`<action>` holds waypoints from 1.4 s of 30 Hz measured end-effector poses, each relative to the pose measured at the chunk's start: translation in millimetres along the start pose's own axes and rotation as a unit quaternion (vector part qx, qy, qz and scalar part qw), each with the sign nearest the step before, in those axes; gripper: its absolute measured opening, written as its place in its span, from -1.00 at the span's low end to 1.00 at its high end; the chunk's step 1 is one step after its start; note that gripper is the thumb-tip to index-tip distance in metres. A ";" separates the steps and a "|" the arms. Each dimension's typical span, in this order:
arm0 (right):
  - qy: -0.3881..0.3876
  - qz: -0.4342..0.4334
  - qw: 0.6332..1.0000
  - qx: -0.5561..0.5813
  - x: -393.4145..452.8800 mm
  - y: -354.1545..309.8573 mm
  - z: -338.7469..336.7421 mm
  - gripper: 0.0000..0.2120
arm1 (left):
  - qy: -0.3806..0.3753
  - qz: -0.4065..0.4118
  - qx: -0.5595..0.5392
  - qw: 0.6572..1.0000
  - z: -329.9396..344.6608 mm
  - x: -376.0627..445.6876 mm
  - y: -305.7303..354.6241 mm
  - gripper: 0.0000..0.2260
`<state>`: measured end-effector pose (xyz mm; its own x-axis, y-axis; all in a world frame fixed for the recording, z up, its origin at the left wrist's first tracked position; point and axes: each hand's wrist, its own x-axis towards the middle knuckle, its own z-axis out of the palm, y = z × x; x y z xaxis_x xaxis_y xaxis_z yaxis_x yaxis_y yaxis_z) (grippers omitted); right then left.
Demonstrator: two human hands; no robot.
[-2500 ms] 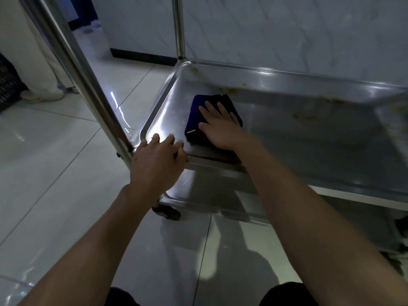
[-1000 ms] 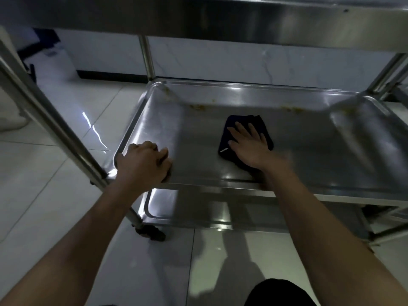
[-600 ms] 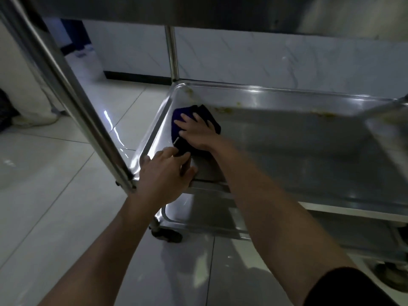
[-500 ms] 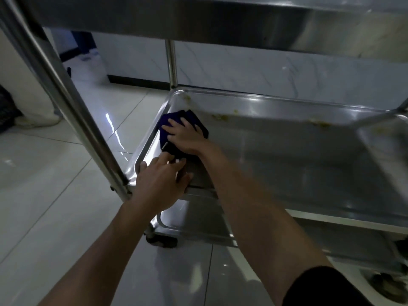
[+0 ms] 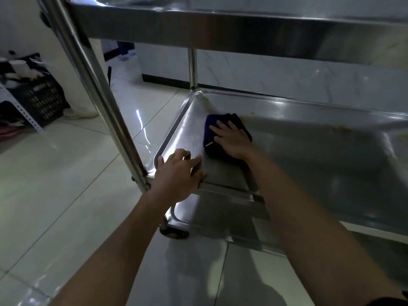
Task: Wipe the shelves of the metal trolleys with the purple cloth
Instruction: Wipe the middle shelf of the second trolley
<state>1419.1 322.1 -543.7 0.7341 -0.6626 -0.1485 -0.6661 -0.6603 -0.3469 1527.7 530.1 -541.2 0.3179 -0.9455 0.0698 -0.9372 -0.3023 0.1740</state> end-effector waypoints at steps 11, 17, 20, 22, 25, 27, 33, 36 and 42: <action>0.027 0.148 0.989 0.014 -122.9 124.0 -33.8 -0.51 | 0.000 0.029 0.000 1.000 9.0 6.8 20.8 -0.60; 0.037 0.180 0.983 0.014 -187.6 139.7 -32.8 -0.50 | -0.015 0.047 0.016 0.999 10.1 13.9 35.6 -0.65; 0.041 0.196 0.980 0.015 -213.1 132.3 -30.6 -0.51 | -0.020 0.044 0.012 0.999 9.0 19.0 40.9 -0.67; 0.038 0.199 0.979 -0.001 -228.4 124.6 -26.6 -0.51 | -0.022 0.034 0.007 0.999 9.3 18.9 43.2 -0.66; 0.024 0.193 0.981 -0.014 -249.8 113.4 -20.4 -0.51 | -0.014 0.039 -0.007 0.999 7.5 15.9 45.4 -0.70; 0.027 0.194 0.981 0.004 -262.7 106.4 -17.7 -0.51 | -0.009 0.042 -0.013 0.999 5.3 13.4 45.9 -0.74; 0.037 0.197 0.979 -0.026 -275.8 88.1 -19.3 -0.53 | -0.013 0.028 -0.019 0.999 -5.1 9.9 59.2 -0.80; 0.004 0.194 0.978 -0.079 -273.6 86.5 -22.8 -0.53 | 0.006 0.096 -0.069 0.993 -4.9 -1.4 112.3 -0.76; 0.036 0.209 0.975 -0.062 -272.0 88.2 -19.6 -0.55 | 0.002 0.157 -0.073 0.985 27.9 -30.5 173.4 -0.68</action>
<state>1158.1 437.1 -515.8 0.3868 -0.9032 -0.1860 -0.9193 -0.3616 -0.1555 1351.5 503.2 -540.5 0.0171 -0.9891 0.1466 -0.9589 0.0253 0.2827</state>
